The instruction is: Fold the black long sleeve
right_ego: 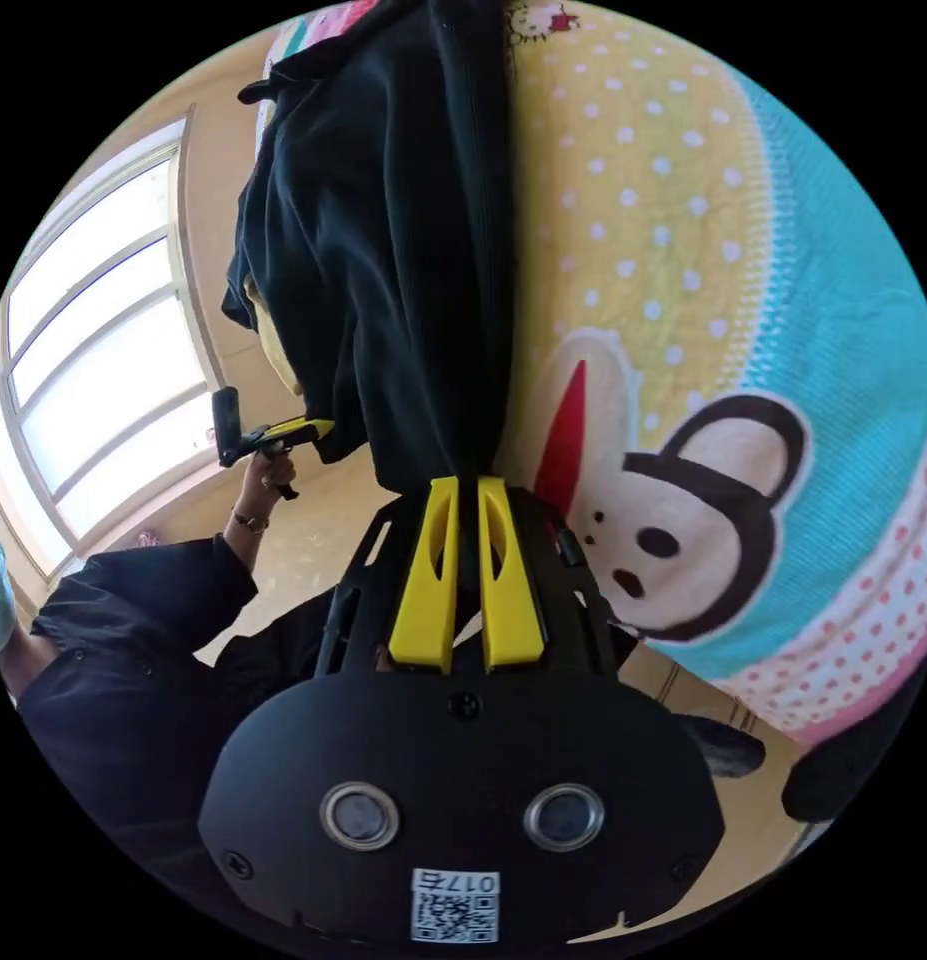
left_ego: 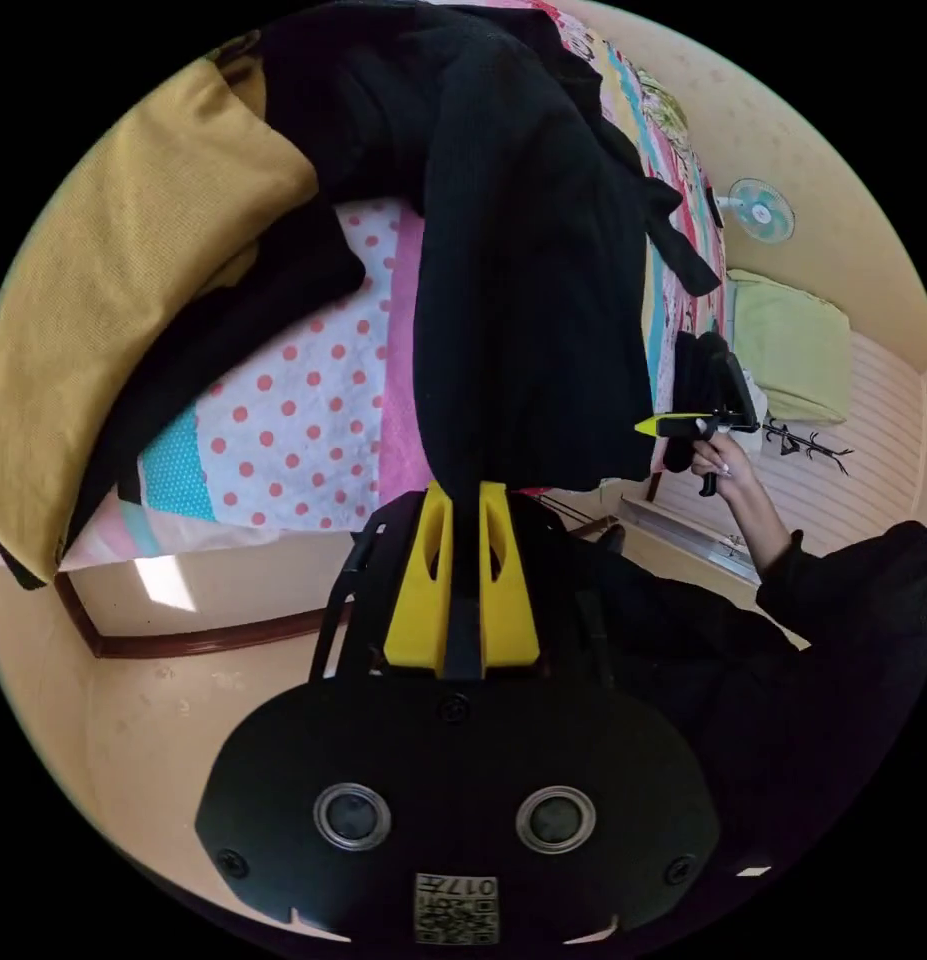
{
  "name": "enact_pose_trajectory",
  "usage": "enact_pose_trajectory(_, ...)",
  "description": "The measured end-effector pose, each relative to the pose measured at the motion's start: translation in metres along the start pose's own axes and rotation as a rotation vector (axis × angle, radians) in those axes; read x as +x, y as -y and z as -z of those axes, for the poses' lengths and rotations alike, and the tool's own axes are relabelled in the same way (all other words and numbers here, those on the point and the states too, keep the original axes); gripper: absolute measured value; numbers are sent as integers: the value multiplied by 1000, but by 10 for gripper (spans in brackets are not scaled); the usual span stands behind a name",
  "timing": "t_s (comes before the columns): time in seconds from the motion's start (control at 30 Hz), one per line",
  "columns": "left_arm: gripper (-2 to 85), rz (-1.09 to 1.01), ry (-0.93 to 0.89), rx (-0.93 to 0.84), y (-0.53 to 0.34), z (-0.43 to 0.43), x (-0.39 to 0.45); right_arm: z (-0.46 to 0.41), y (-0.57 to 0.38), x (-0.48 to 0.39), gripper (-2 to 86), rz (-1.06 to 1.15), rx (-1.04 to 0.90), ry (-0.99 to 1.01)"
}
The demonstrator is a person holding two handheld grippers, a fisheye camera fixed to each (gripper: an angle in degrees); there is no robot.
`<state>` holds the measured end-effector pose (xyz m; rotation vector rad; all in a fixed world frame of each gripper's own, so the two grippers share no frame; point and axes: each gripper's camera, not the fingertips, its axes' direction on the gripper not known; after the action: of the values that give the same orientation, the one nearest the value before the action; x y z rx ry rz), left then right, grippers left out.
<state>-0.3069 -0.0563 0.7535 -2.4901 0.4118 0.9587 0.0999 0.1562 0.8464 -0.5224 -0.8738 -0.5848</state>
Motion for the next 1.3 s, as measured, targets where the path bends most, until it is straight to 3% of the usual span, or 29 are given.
enact_pose_trajectory(0.13, 48, 82, -180, 8, -48, -15, -2, 44, -70, 9, 44, -14, -34, -110)
enact_pose_trajectory(0.23, 64, 257, -158, -37, -73, -58, -11, 37, -99, 39, 51, -113, -124, -177)
enact_pose_trajectory(0.33, 84, 400, -146, 74, -85, -51, -32, 80, -100, 38, 85, -145, 45, -164)
enact_pose_trajectory(0.43, 91, 413, -172, 296, -82, -3, -47, 128, -60, 1, 112, -8, 256, -85)
enact_pose_trajectory(0.53, 99, 363, -84, 448, -66, 56, -55, 145, 22, -17, 121, 100, 319, 222)
enact_pose_trajectory(0.57, 103, 342, -41, 512, -61, 81, -59, 148, 55, -15, 124, 86, 363, 412)
enact_pose_trajectory(0.6, 106, 332, -1, 565, -55, 105, -66, 144, 89, -4, 126, 24, 384, 630)
enact_pose_trajectory(0.7, 115, 387, 18, 680, -50, 151, -99, 121, 161, 21, 132, -179, 346, 908)
enact_pose_trajectory(0.8, 118, 486, -94, 816, -58, 181, -145, 113, 198, 30, 114, -370, 264, 847)
enact_pose_trajectory(0.9, 119, 580, -174, 832, -58, 191, -186, 125, 209, 31, 56, -489, 274, 859)
enact_pose_trajectory(1.03, 128, 688, -177, 826, -62, 191, -221, 201, 227, 11, 49, -322, 535, 862)
enact_pose_trajectory(1.1, 141, 774, -196, 834, -65, 182, -244, 229, 233, 3, 68, -322, 619, 703)
enact_pose_trajectory(1.23, 155, 931, -246, 930, -78, 164, -280, 224, 210, -18, 90, -380, 764, 572)
enact_pose_trajectory(1.3, 160, 1001, -282, 969, -81, 154, -304, 204, 194, -56, 90, -281, 782, 514)
